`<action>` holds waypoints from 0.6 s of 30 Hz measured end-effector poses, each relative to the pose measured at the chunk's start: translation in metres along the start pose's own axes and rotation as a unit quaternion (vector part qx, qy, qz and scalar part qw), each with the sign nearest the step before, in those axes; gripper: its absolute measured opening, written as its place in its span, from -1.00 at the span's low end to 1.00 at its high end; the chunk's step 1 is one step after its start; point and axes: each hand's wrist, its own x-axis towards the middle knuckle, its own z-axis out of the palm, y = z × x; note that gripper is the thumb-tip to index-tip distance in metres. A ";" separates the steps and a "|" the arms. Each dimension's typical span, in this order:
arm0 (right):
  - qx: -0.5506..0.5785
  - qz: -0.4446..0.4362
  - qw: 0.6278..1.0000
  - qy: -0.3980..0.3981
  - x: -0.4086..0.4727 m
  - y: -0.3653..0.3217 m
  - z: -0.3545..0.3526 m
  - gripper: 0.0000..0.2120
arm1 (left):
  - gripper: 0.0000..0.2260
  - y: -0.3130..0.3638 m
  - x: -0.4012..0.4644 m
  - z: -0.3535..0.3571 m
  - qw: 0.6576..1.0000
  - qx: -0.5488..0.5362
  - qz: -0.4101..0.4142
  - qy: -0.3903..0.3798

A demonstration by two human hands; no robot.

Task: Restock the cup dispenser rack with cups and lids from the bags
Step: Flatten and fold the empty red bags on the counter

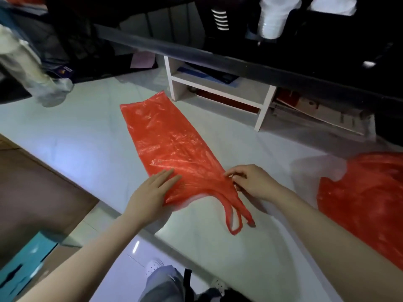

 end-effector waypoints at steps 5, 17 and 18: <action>-0.219 -0.127 0.967 0.020 0.001 0.006 0.007 -0.41 | -0.44 -0.012 -0.018 0.014 0.992 -0.094 -0.077 -0.022; -0.146 -0.186 0.970 -0.064 0.025 -0.010 0.032 -0.65 | -0.39 -0.034 -0.014 -0.013 0.977 -0.139 -0.048 -0.152; -0.054 -0.191 0.977 -0.082 0.023 -0.012 0.034 -0.69 | -0.42 -0.035 -0.015 -0.013 0.978 -0.135 -0.051 -0.149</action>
